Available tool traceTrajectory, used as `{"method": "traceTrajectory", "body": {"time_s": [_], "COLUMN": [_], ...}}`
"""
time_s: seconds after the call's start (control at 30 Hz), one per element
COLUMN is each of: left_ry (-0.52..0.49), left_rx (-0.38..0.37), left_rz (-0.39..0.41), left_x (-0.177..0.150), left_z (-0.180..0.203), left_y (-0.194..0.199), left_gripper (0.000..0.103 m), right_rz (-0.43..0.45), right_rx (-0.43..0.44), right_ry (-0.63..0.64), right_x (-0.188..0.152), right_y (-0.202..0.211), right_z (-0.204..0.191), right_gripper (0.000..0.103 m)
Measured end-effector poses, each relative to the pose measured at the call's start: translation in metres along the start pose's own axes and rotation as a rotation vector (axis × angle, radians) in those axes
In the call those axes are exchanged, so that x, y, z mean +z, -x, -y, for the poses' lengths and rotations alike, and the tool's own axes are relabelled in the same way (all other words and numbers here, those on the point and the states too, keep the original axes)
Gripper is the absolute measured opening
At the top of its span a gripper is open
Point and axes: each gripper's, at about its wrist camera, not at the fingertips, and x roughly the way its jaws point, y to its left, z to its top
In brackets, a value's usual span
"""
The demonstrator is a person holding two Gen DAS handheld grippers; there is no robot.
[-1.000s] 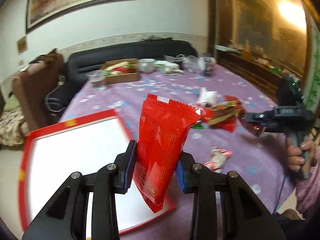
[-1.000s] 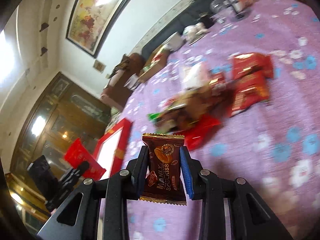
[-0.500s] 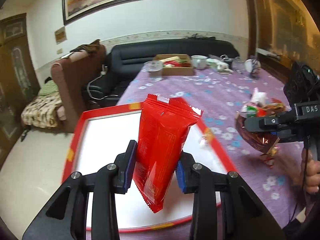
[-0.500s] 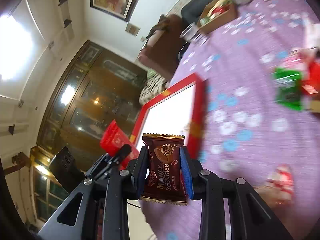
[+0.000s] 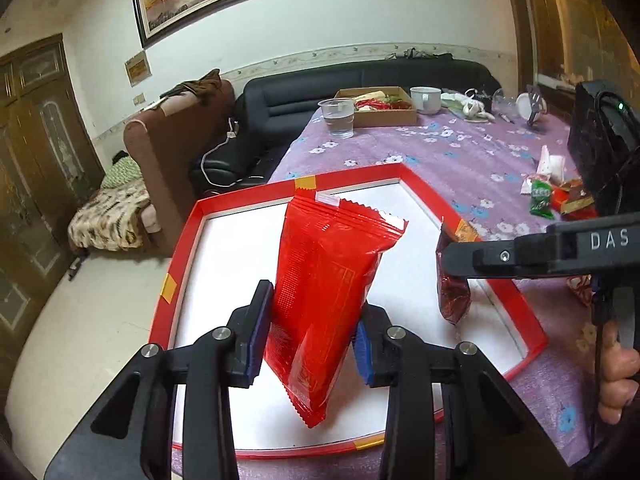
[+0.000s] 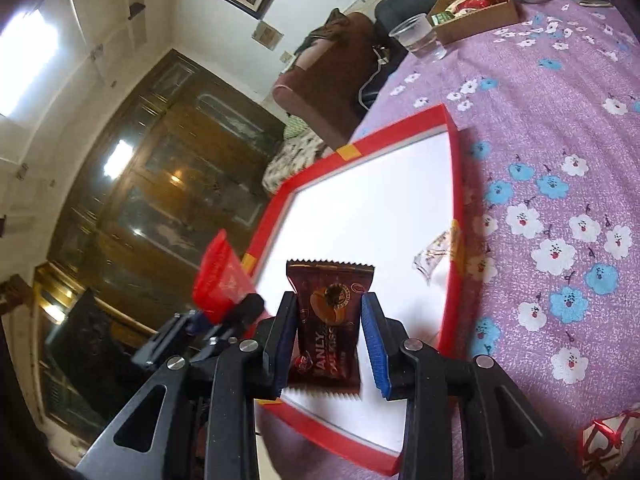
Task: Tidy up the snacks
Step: 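Carry both packets to the red-rimmed tray and open both grippers over it, then grasp the white-and-red wrapped candy with the left gripper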
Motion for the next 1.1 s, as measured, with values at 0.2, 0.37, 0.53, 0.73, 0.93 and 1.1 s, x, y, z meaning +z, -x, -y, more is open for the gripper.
{"method": "traceTrajectory", "body": {"time_s": [0.2, 0.37, 0.53, 0.73, 0.93, 1.1], "left_ry": [0.000, 0.001, -0.021, -0.048, -0.125, -0.250], "left_rx": [0.050, 0.064, 0.022, -0.074, -0.156, -0.235], "left_rz": [0.010, 0.034, 0.077, 0.126, 0.133, 0.128], "left_x": [-0.001, -0.001, 0.002, 0.012, 0.025, 0.033], "left_z": [0.000, 0.002, 0.015, 0.039, 0.080, 0.126], "left_y": [0.002, 0.008, 0.021, 0.037, 0.046, 0.051], "left_gripper": [0.058, 0.067, 0.080, 0.083, 0.083, 0.083], "right_rz": [0.012, 0.014, 0.071, 0.163, 0.325, 0.422], "right_rx": [-0.052, -0.076, -0.061, -0.113, -0.189, -0.205], "right_ry": [0.079, 0.132, 0.117, 0.073, -0.038, -0.165], "right_x": [-0.007, -0.016, -0.013, -0.010, -0.007, -0.005], "right_y": [-0.001, 0.002, 0.024, 0.077, 0.162, 0.223], "right_z": [-0.010, -0.017, -0.012, 0.015, 0.063, 0.105], "right_gripper": [0.040, 0.050, 0.054, 0.061, 0.066, 0.070]}}
